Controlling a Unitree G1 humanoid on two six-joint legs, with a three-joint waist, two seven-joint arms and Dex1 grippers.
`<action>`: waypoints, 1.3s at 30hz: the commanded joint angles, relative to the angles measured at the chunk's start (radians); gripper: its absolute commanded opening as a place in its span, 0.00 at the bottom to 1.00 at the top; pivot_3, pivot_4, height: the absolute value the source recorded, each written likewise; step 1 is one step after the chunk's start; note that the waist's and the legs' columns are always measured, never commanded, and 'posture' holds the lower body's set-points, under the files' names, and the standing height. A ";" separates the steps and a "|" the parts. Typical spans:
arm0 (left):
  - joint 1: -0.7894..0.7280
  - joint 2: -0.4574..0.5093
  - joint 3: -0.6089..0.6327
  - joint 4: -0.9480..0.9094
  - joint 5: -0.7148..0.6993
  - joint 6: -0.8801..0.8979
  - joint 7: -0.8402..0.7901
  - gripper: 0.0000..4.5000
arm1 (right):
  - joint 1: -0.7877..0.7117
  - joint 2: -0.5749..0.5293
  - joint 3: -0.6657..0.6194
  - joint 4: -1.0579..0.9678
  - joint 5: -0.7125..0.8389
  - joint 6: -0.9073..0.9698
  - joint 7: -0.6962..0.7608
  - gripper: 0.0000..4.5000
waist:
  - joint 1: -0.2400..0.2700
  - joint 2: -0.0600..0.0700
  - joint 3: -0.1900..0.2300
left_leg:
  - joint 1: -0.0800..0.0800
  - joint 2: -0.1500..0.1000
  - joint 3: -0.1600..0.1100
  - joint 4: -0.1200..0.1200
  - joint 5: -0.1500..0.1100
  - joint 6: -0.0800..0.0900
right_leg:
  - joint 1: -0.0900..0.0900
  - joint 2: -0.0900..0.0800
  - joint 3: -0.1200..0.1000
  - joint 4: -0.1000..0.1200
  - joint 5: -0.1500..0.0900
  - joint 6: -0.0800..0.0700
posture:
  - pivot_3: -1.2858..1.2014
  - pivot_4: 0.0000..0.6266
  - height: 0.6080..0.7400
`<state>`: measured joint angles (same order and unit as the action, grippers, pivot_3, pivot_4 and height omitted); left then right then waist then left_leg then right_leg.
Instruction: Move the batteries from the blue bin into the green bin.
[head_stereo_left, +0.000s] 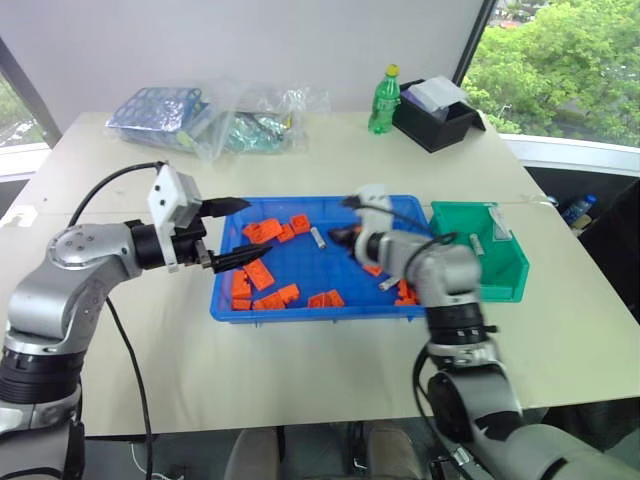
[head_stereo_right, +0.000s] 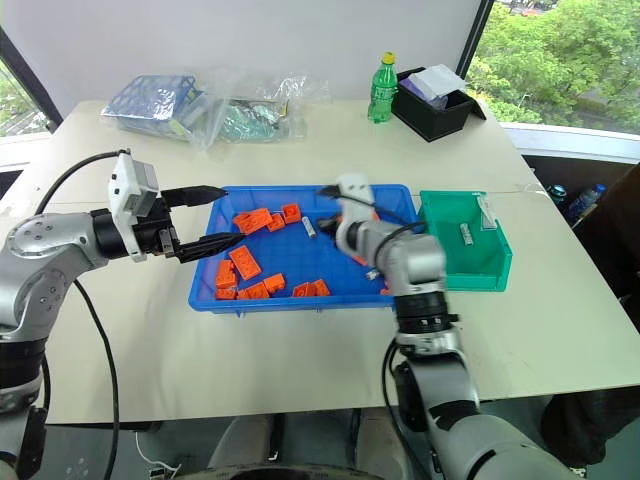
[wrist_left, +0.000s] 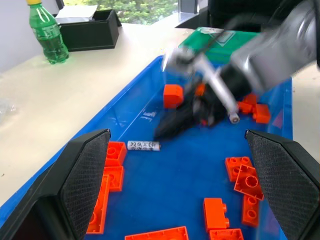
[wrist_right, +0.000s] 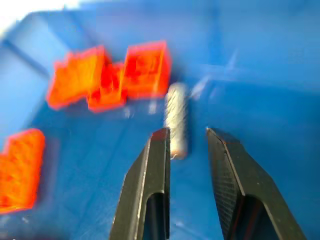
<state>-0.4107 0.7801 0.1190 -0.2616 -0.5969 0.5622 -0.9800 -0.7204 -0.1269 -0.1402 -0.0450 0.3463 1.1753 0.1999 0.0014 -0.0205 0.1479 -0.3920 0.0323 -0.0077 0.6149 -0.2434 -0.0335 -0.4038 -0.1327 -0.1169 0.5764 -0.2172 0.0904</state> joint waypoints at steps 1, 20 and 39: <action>-0.032 -0.009 -0.013 0.006 0.011 -0.025 -0.010 1.00 | 0.001 -0.120 -0.175 -0.214 0.069 0.162 0.005 0.26 | 0.011 0.000 0.000 | 0.000 0.000 0.000 0.000 0.000 0.000 | 0.000 0.000 0.000 0.000 0.000 0.000 | 0.52 0.24 0.87; -0.077 -0.029 -0.043 0.051 0.040 -0.050 -0.046 1.00 | 0.011 -0.024 0.114 -0.048 -0.012 -0.039 0.035 1.00 | -0.014 0.000 0.000 | 0.000 0.001 0.002 -0.001 0.000 0.000 | -0.001 0.000 0.000 0.000 -0.001 0.002 | 0.52 0.24 0.87; 0.005 0.002 0.021 -0.049 0.008 -0.005 0.018 1.00 | -0.092 0.061 0.256 0.515 -0.176 -0.474 0.136 0.80 | -0.015 0.000 0.000 | 0.002 0.001 0.001 -0.001 0.000 0.000 | 0.000 0.000 0.000 0.001 -0.001 0.002 | 0.52 0.24 0.87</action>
<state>-0.3989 0.7712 0.1061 -0.2800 -0.5785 0.5626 -0.9638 -0.8018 -0.0720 0.1256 0.4737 0.1690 0.7072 0.3241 -0.0134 -0.0209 0.1477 -0.3905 0.0330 -0.0071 0.6140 -0.2434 -0.0334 -0.4036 -0.1322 -0.1168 0.5777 -0.2183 0.0922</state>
